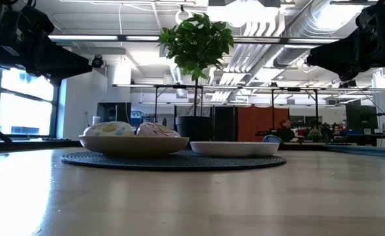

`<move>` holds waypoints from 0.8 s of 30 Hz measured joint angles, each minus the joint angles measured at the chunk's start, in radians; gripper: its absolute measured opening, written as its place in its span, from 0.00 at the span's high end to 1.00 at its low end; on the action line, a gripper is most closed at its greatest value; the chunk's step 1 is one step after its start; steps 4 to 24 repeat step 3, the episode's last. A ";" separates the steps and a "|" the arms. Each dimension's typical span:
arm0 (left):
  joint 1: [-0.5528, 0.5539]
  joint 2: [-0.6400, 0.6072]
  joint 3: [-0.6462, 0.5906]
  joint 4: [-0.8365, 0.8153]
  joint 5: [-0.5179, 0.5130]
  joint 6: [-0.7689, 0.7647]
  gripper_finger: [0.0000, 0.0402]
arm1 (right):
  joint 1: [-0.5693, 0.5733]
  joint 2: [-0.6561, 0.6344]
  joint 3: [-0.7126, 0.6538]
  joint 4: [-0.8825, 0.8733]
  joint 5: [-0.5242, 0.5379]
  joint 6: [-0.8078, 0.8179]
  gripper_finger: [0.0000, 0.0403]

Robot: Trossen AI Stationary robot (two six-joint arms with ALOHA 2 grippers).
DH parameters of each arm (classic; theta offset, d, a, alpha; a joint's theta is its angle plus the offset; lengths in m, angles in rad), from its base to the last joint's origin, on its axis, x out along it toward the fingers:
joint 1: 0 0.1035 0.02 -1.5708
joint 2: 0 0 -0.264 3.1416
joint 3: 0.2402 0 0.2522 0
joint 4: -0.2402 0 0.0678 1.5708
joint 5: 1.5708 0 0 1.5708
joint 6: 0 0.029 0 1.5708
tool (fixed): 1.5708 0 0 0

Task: Pick & Place donuts
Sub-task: Return to Home Position

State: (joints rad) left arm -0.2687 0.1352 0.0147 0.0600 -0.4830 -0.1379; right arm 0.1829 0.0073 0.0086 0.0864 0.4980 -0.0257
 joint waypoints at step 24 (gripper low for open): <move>0.000 0.000 0.000 0.000 0.000 0.000 0.67 | 0.000 0.000 0.000 0.000 0.000 0.000 0.54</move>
